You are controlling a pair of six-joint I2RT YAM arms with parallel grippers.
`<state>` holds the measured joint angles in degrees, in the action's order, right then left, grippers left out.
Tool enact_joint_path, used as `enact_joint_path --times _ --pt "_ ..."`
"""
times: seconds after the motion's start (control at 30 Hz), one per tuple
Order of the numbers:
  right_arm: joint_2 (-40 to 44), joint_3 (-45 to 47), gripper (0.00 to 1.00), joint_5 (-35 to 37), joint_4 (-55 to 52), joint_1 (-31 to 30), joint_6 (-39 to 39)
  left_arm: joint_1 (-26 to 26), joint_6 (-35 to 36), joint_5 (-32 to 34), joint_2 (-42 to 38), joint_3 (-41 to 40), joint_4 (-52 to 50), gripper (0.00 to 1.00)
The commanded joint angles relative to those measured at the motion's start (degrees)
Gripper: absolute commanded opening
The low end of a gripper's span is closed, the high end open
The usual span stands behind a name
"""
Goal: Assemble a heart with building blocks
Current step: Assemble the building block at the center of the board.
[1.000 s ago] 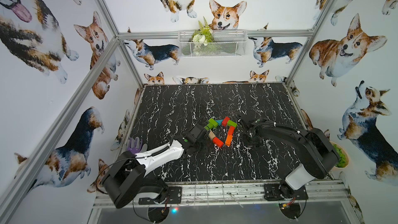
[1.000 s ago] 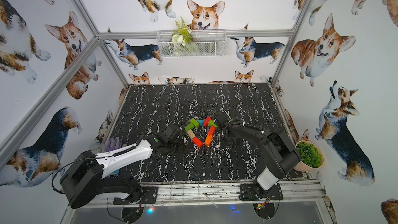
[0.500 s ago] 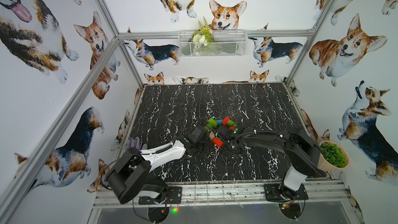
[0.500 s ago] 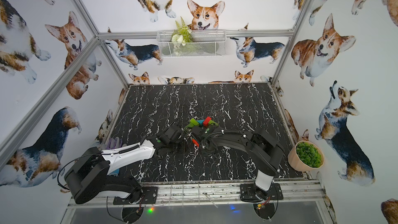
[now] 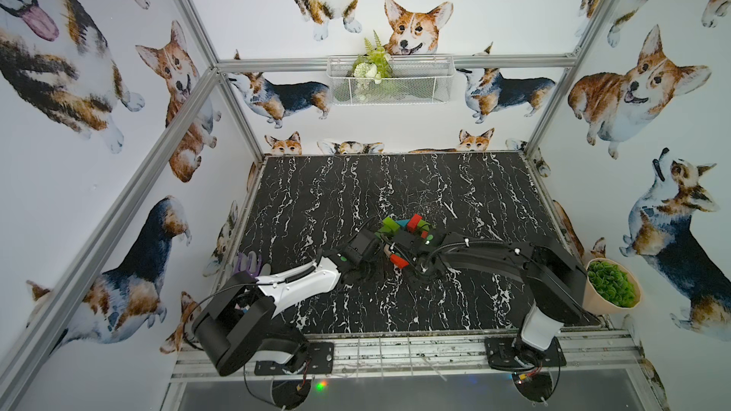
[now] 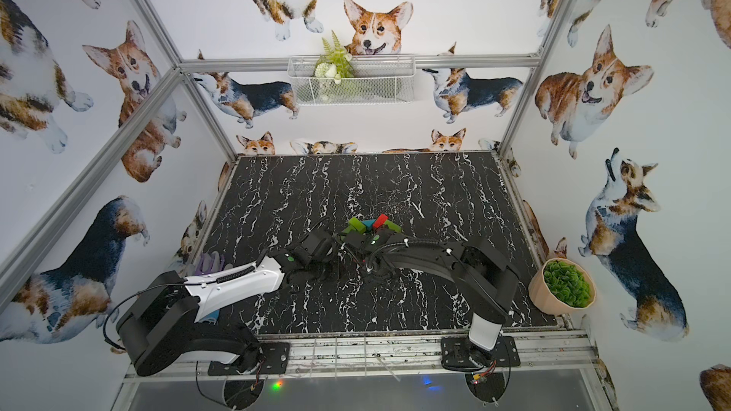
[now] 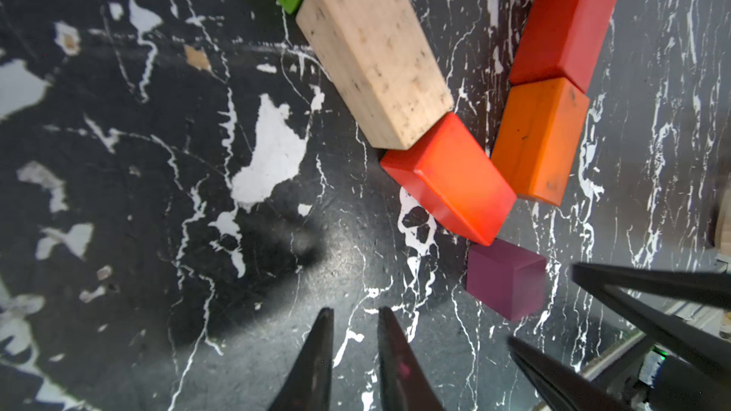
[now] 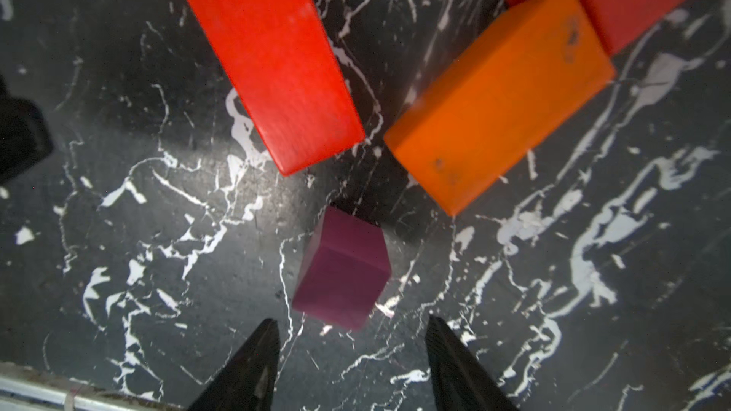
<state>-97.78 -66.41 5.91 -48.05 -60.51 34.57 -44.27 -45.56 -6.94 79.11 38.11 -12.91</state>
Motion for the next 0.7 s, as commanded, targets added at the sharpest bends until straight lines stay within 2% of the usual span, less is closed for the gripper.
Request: enact_joint_path --times 0.0,0.17,0.3,0.43,0.53,0.67 --pt "5.0 4.01 0.64 2.05 -1.61 -0.13 4.05 0.24 0.25 0.48 0.03 0.56 -0.15 0.25" --pt "5.71 8.96 0.41 -0.3 3.34 -0.22 7.0 0.23 -0.03 -0.16 0.63 0.48 0.17 0.24" --pt "3.13 9.55 0.29 -1.58 6.21 -0.41 7.16 0.23 -0.01 0.34 -0.74 0.38 -0.67 0.24" --pt "0.92 8.37 0.3 -1.96 7.0 -1.74 7.36 0.24 0.64 0.95 -1.5 0.56 -2.02 0.24" --pt "-0.14 7.67 0.46 -1.59 7.18 -1.96 7.72 0.26 0.57 1.05 -1.83 0.39 -2.02 0.24" --pt "-1.62 6.13 0.48 -0.9 6.93 -1.96 7.31 0.36 0.64 1.06 -1.95 0.3 -2.02 0.24"
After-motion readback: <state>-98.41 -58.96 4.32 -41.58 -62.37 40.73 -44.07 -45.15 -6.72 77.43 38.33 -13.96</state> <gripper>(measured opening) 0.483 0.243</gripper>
